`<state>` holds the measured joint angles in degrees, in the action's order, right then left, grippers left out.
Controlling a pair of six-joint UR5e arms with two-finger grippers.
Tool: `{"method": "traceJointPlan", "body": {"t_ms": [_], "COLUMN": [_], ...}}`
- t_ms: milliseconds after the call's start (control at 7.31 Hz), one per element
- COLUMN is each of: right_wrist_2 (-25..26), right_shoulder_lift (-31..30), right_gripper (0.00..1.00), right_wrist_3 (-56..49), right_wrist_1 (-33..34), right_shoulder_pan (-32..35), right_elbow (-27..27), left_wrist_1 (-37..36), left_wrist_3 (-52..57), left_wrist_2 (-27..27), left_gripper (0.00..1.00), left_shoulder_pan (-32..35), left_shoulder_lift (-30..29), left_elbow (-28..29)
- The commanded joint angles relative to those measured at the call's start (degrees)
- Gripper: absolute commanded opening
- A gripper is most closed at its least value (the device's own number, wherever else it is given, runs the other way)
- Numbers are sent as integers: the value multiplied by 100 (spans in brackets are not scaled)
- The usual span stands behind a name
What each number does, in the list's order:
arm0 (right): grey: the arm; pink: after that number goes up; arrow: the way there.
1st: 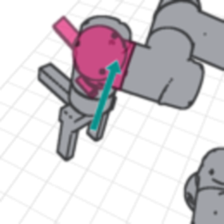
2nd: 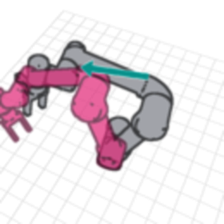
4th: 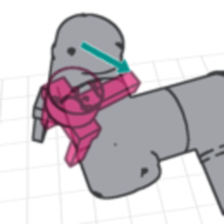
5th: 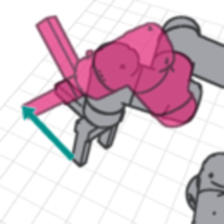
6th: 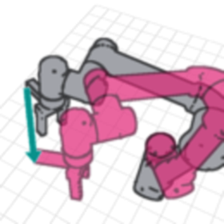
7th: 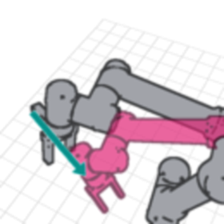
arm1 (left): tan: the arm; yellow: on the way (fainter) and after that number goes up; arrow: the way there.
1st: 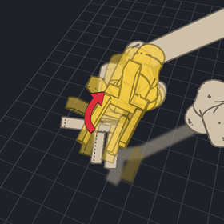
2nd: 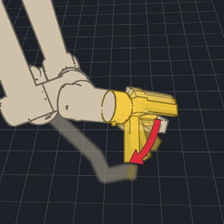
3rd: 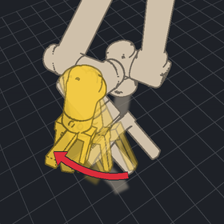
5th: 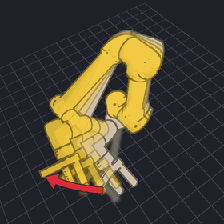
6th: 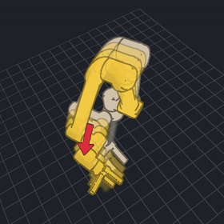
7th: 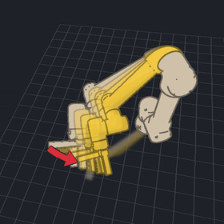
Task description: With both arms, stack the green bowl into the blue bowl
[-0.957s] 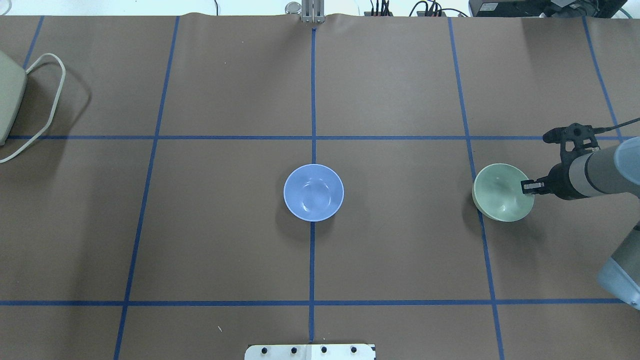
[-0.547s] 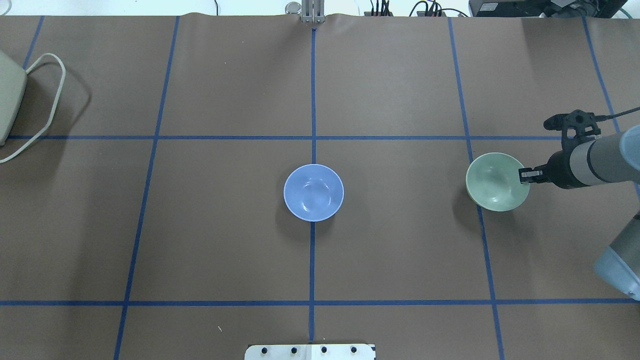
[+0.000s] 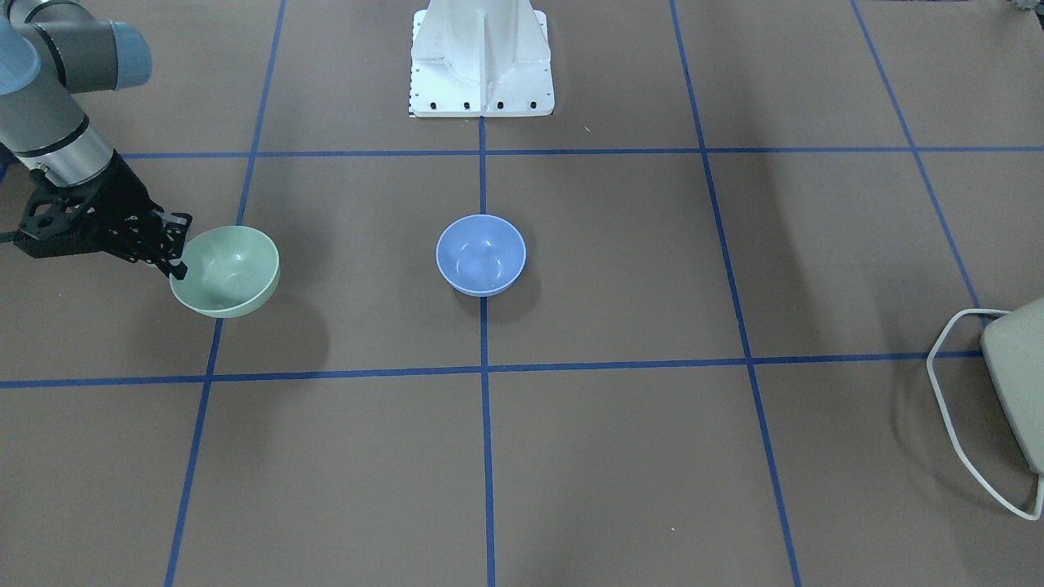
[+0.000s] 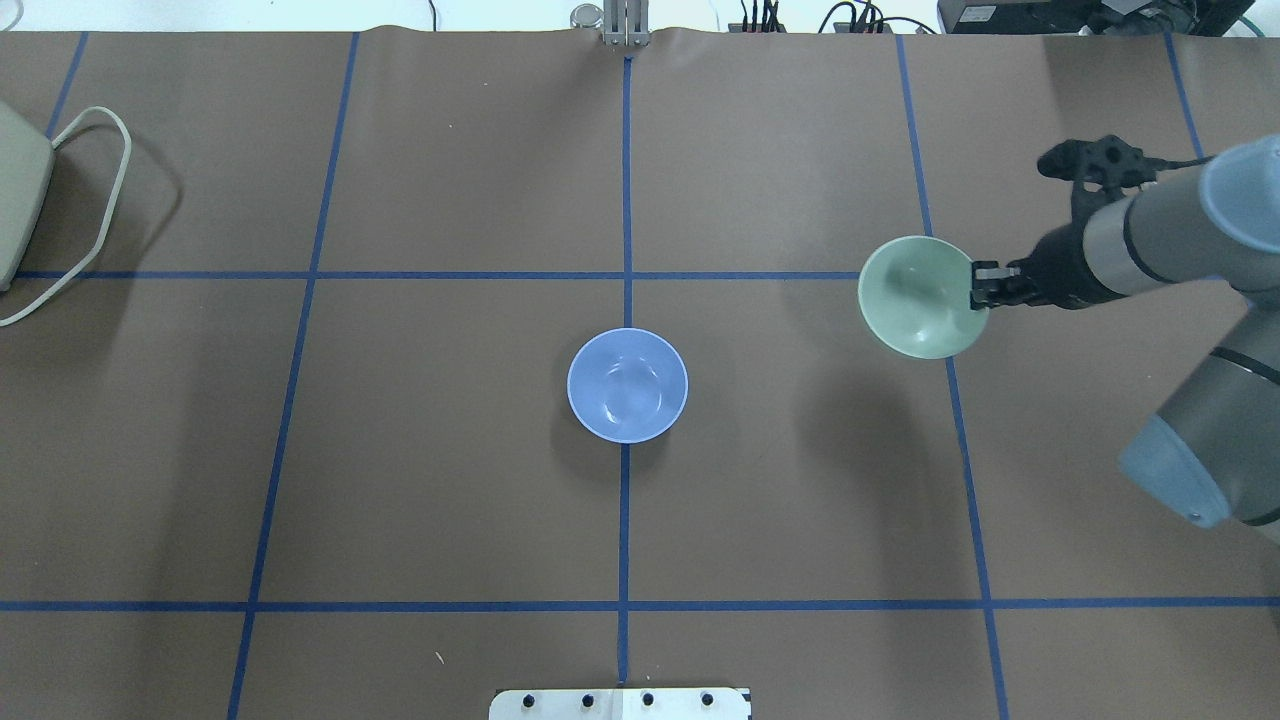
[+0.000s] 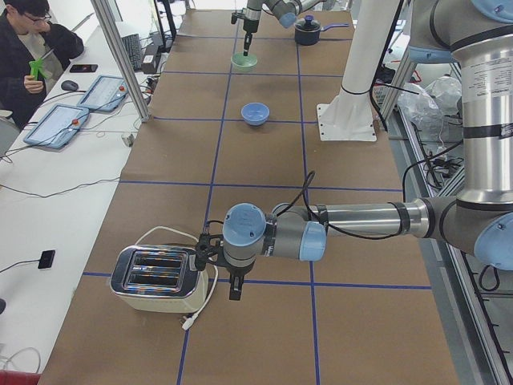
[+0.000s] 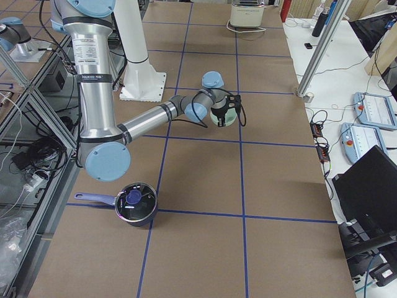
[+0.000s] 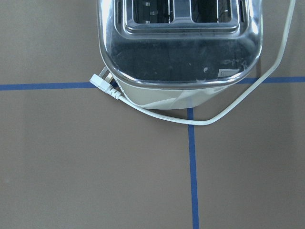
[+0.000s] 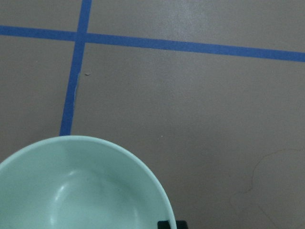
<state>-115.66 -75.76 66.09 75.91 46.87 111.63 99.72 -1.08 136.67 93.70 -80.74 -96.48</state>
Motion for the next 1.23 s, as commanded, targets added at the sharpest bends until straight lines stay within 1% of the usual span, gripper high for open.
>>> {"method": "traceJointPlan", "body": {"t_ms": [0,137,274,410,684,1094], "right_wrist_2": [758,1155,1333,1579,1835,1845], "right_shoulder_lift": [1409,1963,2291,2416,2435,2391], "right_gripper": [0,0,0,0,0,0], "right_wrist_3": [1060,1491,1747,1863,1882,1864], "right_wrist_1": [1115,1415,1435,1427,1401,1305], "right_shoulder_pan": [-1007,-1369,-1634,-1863,-2067,-2085], "right_elbow": [-17,-279,-586,-781,-1010,-1283], "left_wrist_1": [3,3,3,3,3,3], "left_wrist_3": [-32,-41,-41,-41,-41,-33], "left_wrist_2": [-18,-9,-18,-9,-9,-9], "left_gripper": [99,99,99,99,99,99], "left_shoulder_pan": [-9,-9,-9,-9,-18,-27], "left_shoulder_lift": [32,41,41,41,41,41], "left_elbow": [-37,-46,-46,-46,-46,-46]}}
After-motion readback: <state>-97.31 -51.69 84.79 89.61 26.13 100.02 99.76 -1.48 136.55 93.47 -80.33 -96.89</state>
